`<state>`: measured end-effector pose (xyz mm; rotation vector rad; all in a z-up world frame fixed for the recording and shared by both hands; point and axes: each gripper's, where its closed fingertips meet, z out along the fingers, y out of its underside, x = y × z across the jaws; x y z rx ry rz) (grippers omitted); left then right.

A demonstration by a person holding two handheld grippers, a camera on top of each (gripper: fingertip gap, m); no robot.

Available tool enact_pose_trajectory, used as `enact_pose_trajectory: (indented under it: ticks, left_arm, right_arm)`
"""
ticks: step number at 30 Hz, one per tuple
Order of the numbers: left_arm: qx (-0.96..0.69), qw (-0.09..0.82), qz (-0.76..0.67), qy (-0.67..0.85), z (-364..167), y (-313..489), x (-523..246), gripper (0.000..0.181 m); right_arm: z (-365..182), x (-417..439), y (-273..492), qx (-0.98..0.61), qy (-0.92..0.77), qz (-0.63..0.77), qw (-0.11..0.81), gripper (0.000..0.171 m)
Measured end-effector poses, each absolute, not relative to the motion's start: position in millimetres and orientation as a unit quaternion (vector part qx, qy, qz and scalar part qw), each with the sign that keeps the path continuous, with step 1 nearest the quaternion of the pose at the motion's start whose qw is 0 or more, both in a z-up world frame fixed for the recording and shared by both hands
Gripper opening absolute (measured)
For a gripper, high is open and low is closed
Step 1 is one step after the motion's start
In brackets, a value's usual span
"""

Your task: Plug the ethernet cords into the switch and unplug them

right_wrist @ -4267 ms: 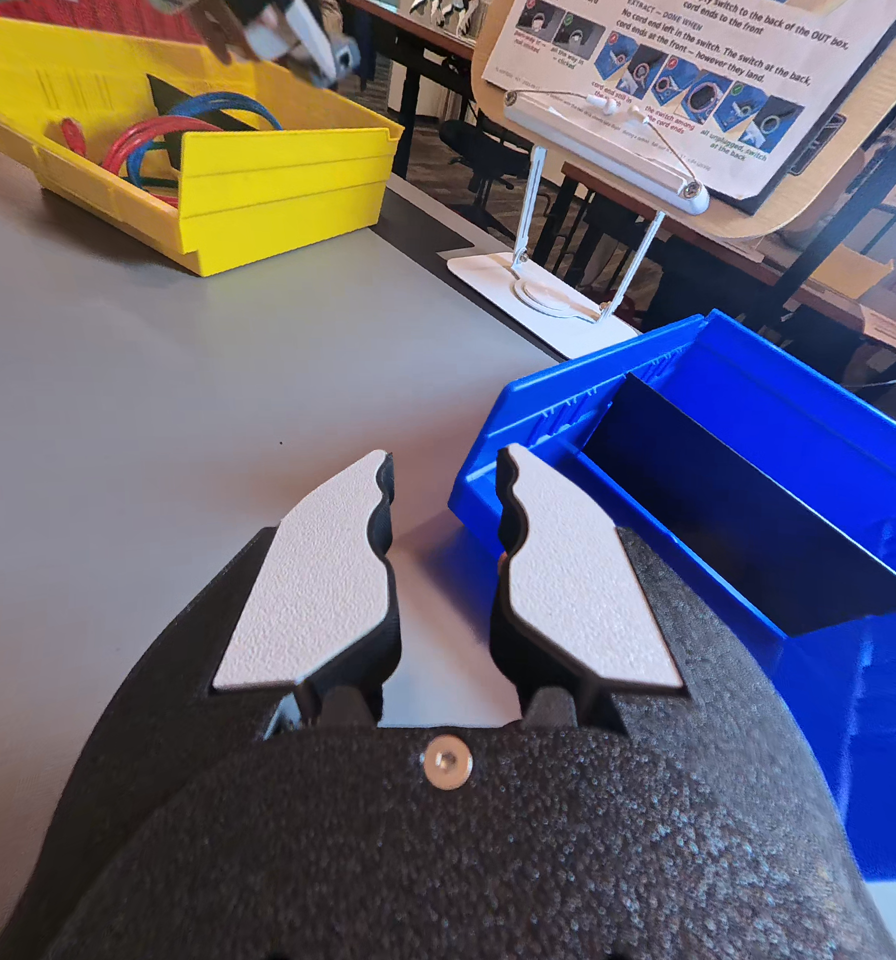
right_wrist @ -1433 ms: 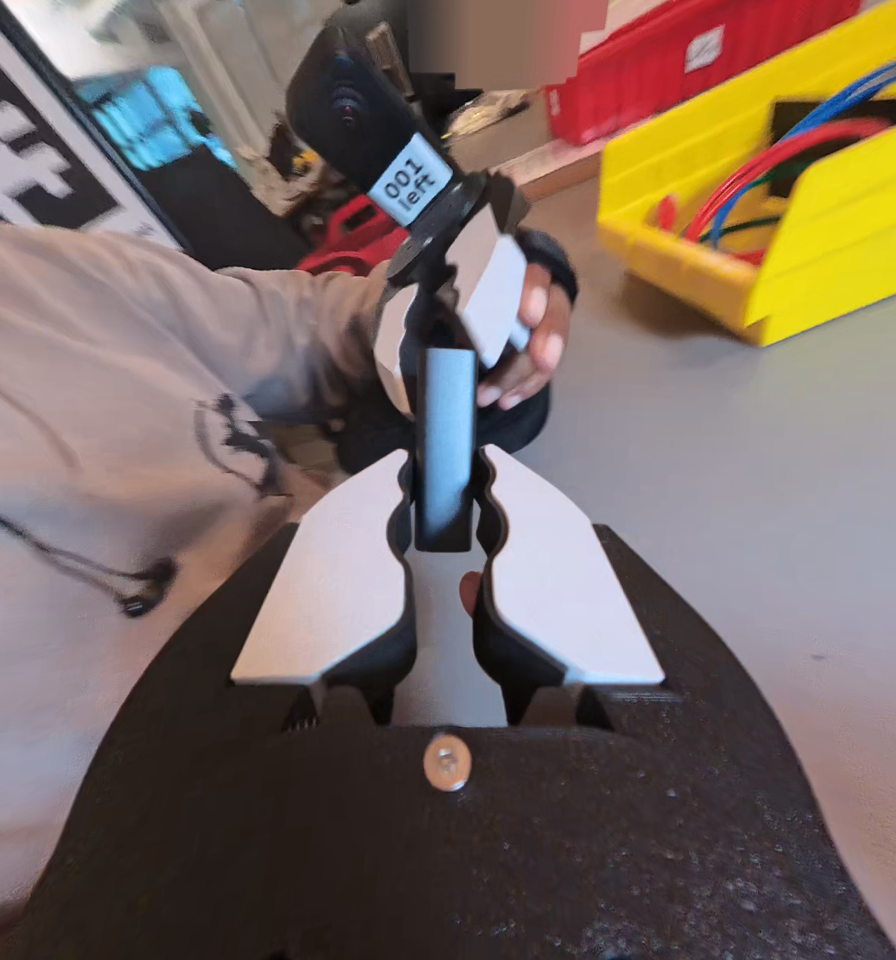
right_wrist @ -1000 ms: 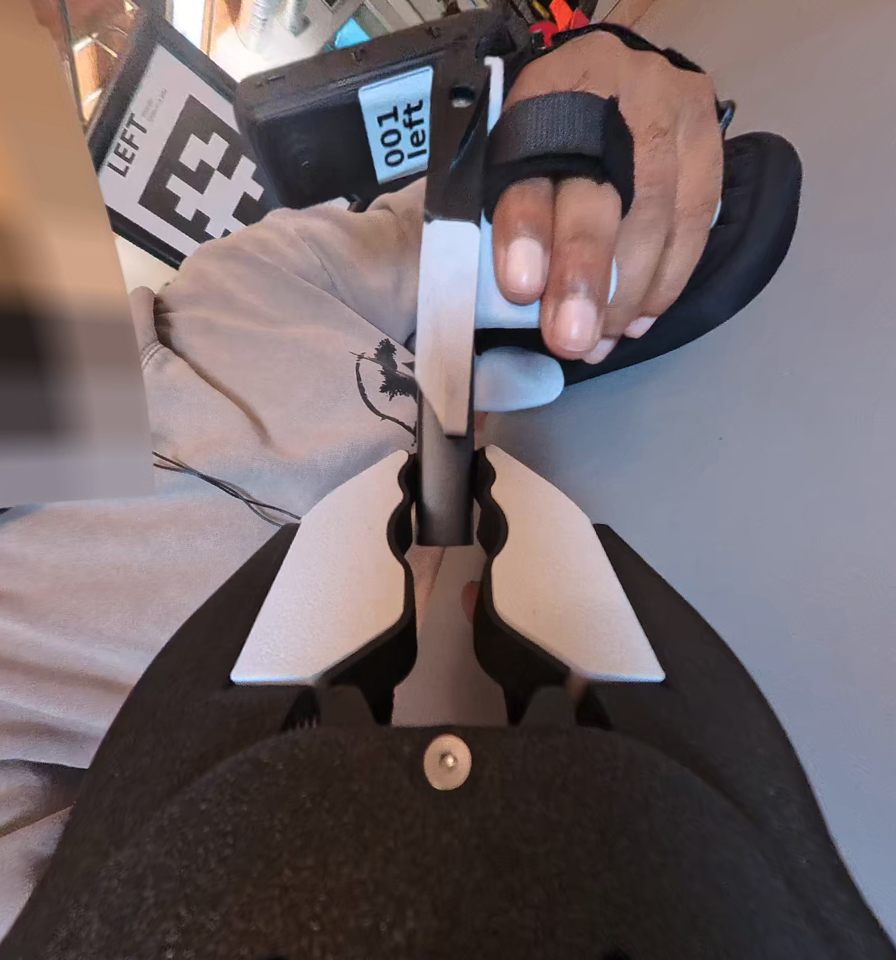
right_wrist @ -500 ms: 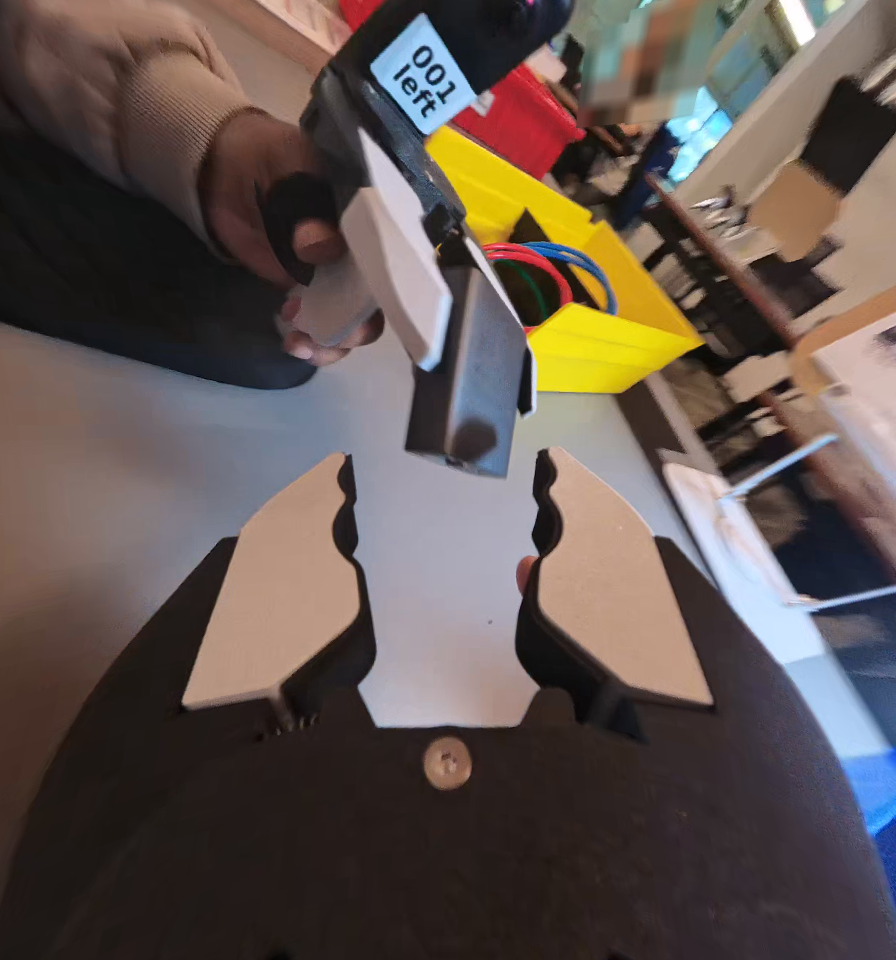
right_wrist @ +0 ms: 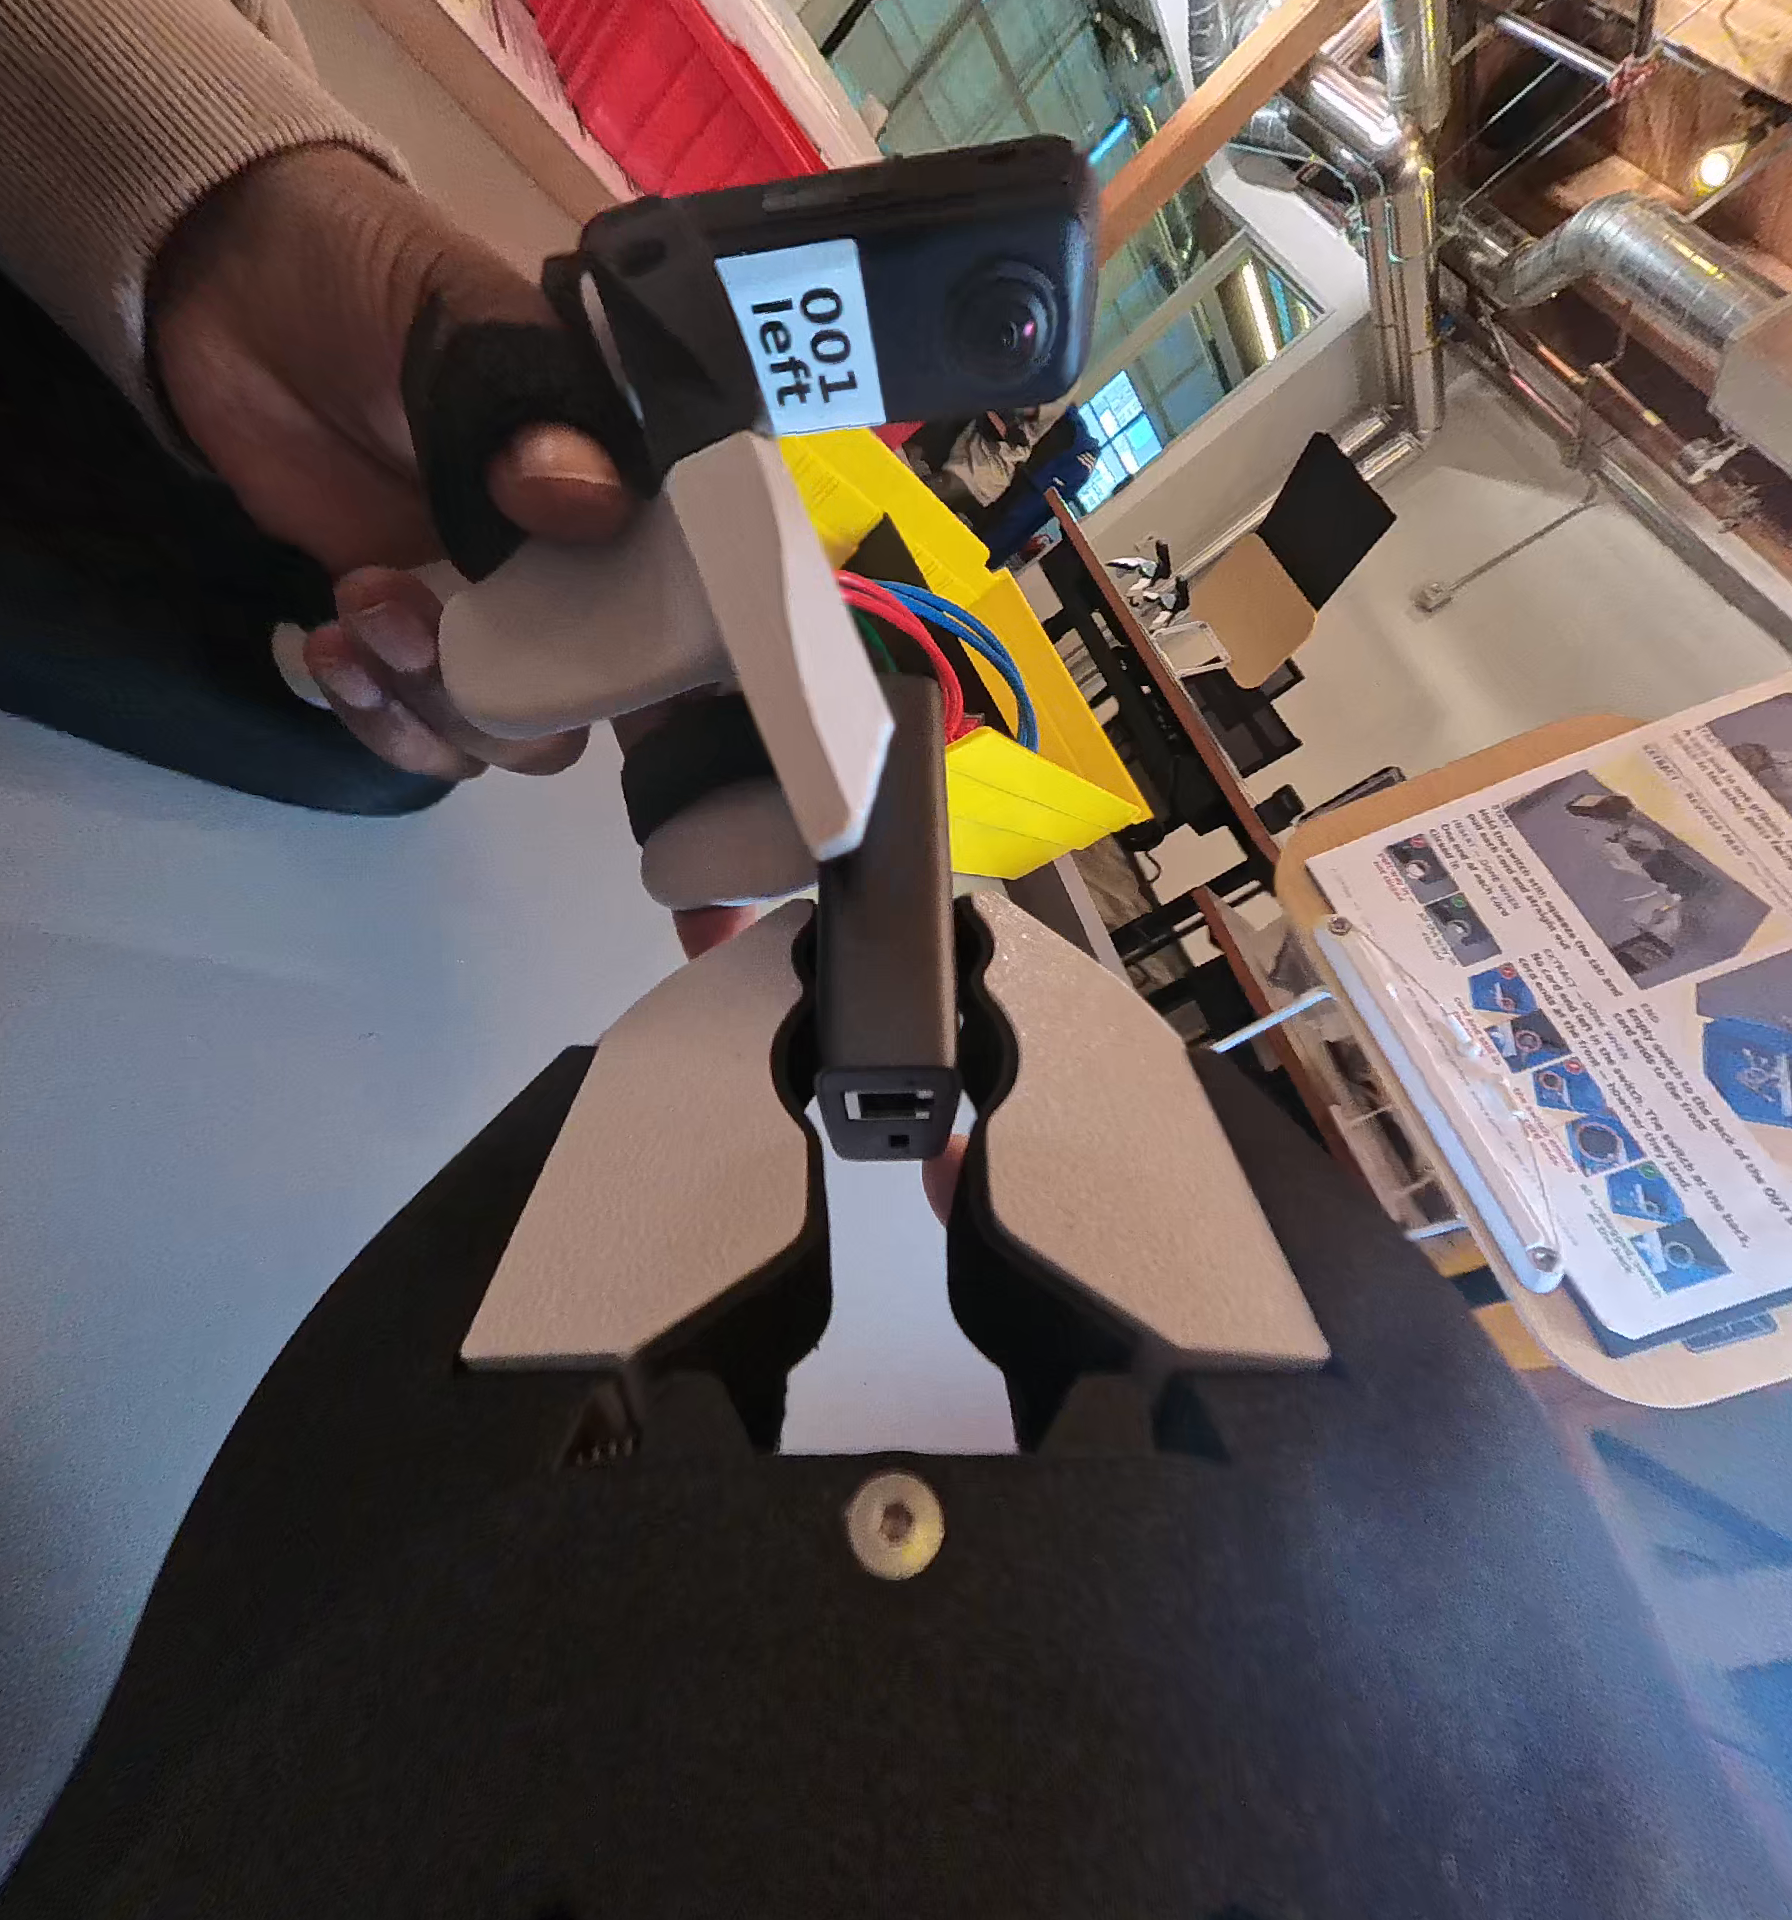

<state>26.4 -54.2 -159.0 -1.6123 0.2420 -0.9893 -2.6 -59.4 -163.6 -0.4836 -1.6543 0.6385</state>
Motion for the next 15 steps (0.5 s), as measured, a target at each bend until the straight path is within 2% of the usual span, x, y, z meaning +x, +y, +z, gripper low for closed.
enact_pose_trajectory:
  ticks: [1,3,5,7,10,12,15]
  left_arm:
    - [-0.689,0.589,-0.405,0.116,-156.4,-54.8,23.8,0.062]
    - [-0.688,0.628,-0.335,0.143,-145.4,-55.8,6.8,0.049]
    - [-0.697,0.664,-0.231,0.143,-128.7,-53.2,-30.1,0.055]
    - [-0.717,0.675,-0.112,0.130,-112.2,-54.1,-81.1,0.050]
    - [-0.784,0.611,0.045,0.098,-112.6,-60.2,-164.3,0.050]
    - [-0.840,0.525,0.112,0.074,-133.7,-65.9,-211.1,0.050]
    - [-0.907,0.412,0.077,0.029,-182.0,-65.4,-238.0,0.056]
  right_arm:
    - [-160.5,-1.6,-58.5,-0.219,-0.712,0.290,0.601,0.022]
    - [-151.8,1.3,-49.6,-0.244,-0.701,0.313,0.593,0.022]
    - [-140.5,6.6,-33.2,-0.276,-0.685,0.338,0.584,0.022]
    - [-129.6,13.1,-11.9,-0.305,-0.668,0.352,0.580,0.022]
    - [-124.7,20.8,17.2,-0.345,-0.657,0.361,0.565,0.022]
    - [-131.3,23.7,31.1,-0.368,-0.654,0.368,0.548,0.022]
    - [-147.7,25.6,41.6,-0.392,-0.648,0.379,0.532,0.022]
